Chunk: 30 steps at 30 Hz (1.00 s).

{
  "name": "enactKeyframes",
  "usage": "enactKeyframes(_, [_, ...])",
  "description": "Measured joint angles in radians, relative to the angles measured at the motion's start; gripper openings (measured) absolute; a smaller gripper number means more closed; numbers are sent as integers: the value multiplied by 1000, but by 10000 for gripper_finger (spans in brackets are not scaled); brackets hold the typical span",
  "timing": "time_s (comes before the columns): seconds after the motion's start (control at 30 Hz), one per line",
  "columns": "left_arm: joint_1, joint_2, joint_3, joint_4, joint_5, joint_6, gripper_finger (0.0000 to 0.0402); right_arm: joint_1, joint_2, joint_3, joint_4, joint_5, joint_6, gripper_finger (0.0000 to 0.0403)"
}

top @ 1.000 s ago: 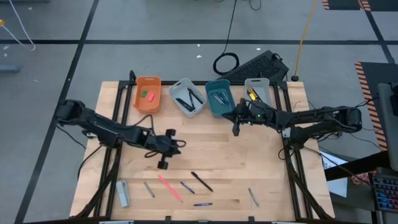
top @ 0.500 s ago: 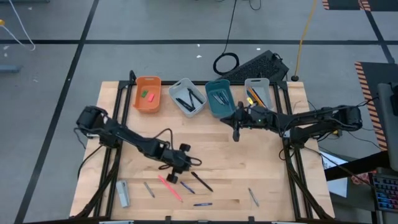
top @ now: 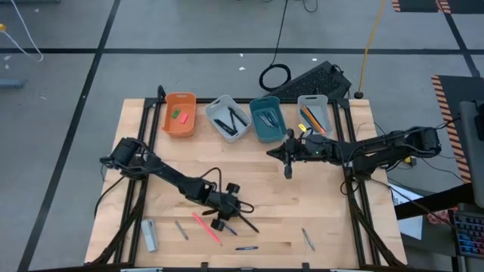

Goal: Sort crayons/erasers/pens/pencils in bins
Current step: Put the black pen into the left gray bin

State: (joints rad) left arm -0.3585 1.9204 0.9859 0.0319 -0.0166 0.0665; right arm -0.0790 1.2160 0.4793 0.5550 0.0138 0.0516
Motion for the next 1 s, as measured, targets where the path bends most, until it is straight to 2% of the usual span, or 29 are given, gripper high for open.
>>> enactKeyframes(0.23, [-2,19,-8,-14,-5,-11,44,124,4,0,-88,128,36,0])
enactKeyframes(0.33, [3,19,-15,-10,-24,-6,21,191,4,0,-121,174,74,0])
enactKeyframes(0.47, [4,29,-18,-9,-32,-25,23,283,30,0,-166,245,177,0])
enactKeyframes(0.63, [4,49,-18,33,-34,-38,24,393,142,0,-164,300,351,8])
enactKeyframes(0.8, [4,51,-19,45,-35,-43,20,497,258,16,-168,300,522,54])
enactKeyframes(1.0, [5,51,-21,47,-36,-50,19,596,382,150,-221,302,553,121])
